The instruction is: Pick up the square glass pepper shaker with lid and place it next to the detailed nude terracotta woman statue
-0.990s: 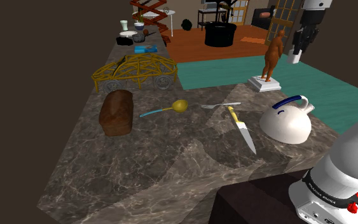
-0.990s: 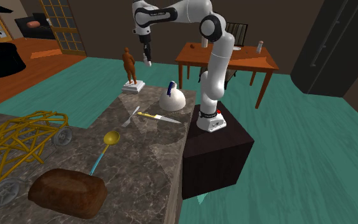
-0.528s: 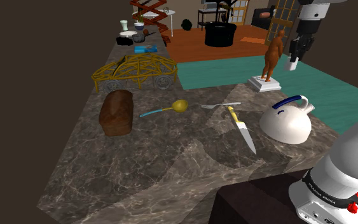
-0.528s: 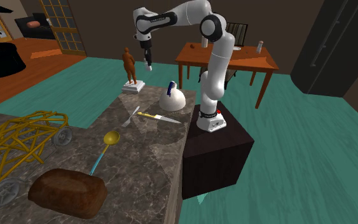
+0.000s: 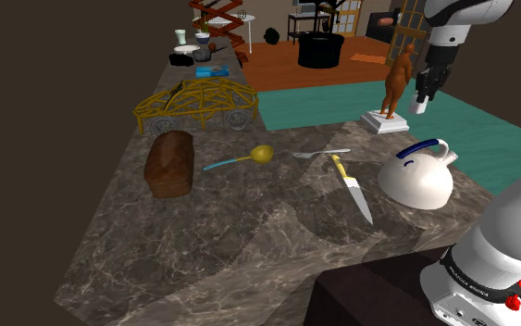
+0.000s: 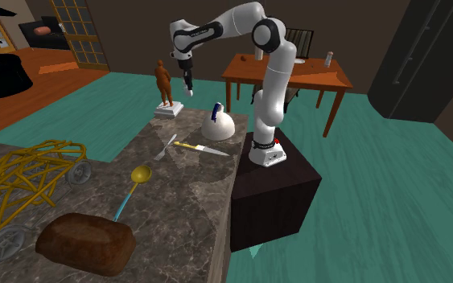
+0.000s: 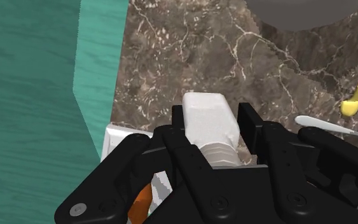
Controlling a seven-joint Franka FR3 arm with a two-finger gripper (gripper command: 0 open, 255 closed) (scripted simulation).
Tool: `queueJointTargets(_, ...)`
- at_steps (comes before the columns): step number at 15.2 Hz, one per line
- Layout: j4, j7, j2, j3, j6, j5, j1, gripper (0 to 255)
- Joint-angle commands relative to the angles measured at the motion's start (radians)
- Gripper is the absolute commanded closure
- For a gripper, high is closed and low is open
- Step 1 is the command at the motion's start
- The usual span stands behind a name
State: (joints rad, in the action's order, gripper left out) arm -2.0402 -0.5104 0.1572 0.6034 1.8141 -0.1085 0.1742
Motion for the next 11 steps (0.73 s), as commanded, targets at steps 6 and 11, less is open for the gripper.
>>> queueJointTargets(6,-0.076,-0.008,-0.024,0.010,0.097,0.008,0.003,255)
queueJointTargets(11,-0.122,-0.018,-0.049,0.018,0.165,0.020,0.004,255)
